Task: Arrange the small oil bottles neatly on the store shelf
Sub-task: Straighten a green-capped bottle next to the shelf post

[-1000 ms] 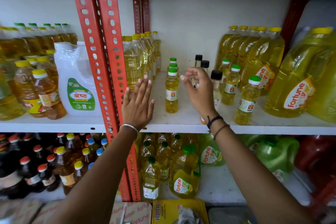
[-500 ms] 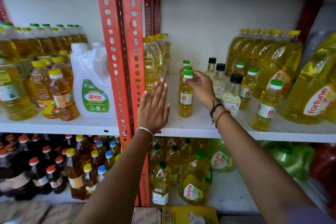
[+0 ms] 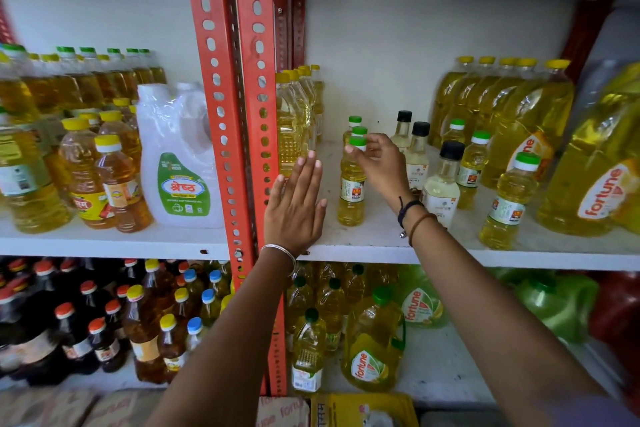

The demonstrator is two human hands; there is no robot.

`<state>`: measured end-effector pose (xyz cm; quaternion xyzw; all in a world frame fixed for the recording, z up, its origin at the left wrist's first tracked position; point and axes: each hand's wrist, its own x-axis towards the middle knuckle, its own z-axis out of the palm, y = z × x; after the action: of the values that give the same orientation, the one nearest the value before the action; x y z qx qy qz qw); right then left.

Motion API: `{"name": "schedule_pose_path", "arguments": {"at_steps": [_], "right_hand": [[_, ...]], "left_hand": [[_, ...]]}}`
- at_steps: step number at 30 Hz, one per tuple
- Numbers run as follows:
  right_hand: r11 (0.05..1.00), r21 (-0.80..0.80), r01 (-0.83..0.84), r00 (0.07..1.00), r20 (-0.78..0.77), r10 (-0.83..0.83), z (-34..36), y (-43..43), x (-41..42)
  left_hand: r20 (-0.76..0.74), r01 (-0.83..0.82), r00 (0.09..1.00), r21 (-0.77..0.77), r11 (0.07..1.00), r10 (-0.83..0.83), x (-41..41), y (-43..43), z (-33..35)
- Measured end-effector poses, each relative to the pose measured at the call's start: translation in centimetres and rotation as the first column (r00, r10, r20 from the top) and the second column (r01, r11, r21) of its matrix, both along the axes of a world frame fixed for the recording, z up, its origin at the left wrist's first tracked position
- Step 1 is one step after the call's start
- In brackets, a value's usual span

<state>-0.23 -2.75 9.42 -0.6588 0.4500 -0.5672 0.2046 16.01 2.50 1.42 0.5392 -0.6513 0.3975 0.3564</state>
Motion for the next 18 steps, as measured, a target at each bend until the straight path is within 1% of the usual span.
{"name": "schedule_pose_path", "arguments": {"at_steps": [3,6,12,18], "right_hand": [[0.998,-0.019,-0.055,0.998,-0.018,0.055,0.2,0.3,-0.3],[0.999,-0.027,-0.034,0.999,-0.028,0.033,0.5,0.7,-0.7],[0.998,-0.045,-0.05,0.999,-0.007,0.05,0.3,2.3,-1.4],[0.997,-0.066,-0.037,0.998,-0.057,0.033,0.2,3.8,-1.8]], "left_hand": [[-0.002,-0.002,1.0,0.005,1.0,0.002,0.0,0.0,0.0],[0.0,-0.009,1.0,0.015,1.0,0.009,-0.1,-0.1,0.0],[-0.01,0.0,1.0,0.017,1.0,0.0,0.0,-0.1,0.0],[-0.004,-0.006,1.0,0.023,1.0,0.006,-0.1,0.1,0.1]]}}
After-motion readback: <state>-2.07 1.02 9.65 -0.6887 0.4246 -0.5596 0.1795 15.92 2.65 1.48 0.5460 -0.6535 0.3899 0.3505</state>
